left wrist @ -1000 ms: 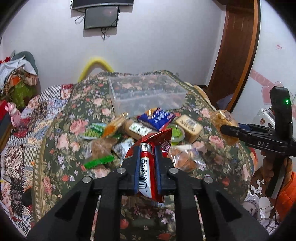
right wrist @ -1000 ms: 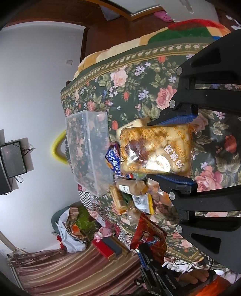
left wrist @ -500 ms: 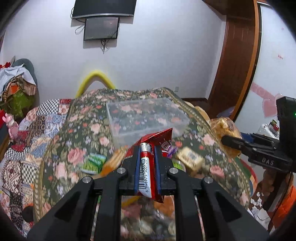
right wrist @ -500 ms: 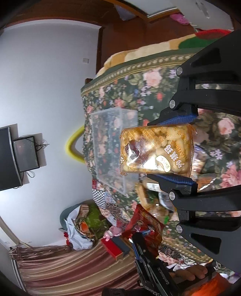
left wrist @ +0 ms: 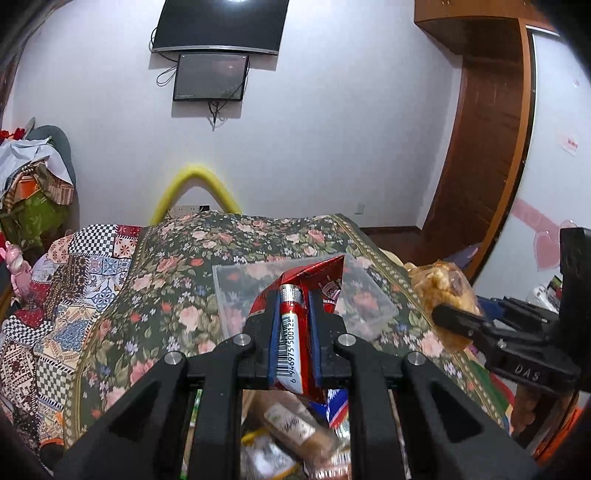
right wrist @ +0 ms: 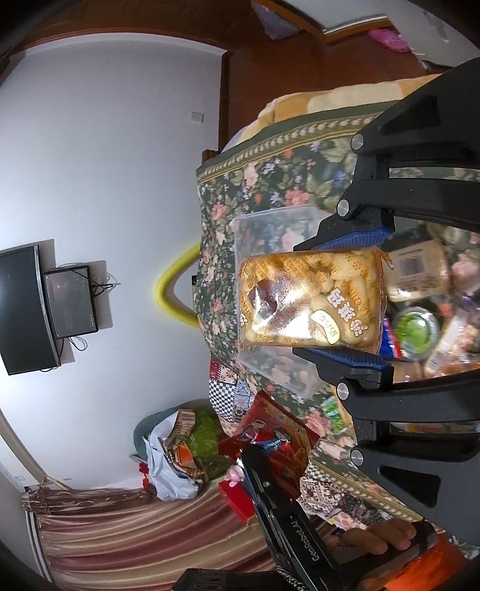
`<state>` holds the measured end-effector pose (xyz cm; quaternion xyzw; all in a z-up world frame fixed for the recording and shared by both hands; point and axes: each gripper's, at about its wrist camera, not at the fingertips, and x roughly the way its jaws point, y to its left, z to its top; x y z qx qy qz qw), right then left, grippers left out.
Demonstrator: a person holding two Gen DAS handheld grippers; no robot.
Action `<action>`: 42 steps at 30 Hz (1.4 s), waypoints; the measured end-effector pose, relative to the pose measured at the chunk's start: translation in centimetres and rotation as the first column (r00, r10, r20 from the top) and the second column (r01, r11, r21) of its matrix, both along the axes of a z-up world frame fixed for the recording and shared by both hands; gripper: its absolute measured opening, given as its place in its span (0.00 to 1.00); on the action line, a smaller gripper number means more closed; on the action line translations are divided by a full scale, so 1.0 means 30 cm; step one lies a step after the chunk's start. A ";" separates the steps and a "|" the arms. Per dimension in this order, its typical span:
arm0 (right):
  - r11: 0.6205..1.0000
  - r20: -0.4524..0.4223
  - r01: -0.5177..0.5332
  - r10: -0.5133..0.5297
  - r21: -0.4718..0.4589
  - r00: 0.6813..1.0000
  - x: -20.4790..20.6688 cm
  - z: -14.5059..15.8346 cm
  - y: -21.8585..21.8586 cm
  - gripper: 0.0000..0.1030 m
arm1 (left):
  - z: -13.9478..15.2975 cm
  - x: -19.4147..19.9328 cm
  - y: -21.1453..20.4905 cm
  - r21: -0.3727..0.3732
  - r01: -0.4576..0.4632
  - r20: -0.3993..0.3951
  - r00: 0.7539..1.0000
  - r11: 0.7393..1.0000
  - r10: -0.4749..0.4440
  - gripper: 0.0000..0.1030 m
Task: Organize snacks
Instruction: 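Carry both snacks into the clear box and open both tools to release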
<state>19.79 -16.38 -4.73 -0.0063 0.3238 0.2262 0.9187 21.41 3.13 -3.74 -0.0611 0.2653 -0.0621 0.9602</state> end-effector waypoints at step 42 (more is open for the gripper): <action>0.984 -0.159 0.005 -0.034 -0.180 0.987 0.410 -0.286 0.129 0.44 | -0.339 0.522 -0.003 -0.007 -0.018 -0.261 0.965 1.000 0.015 0.21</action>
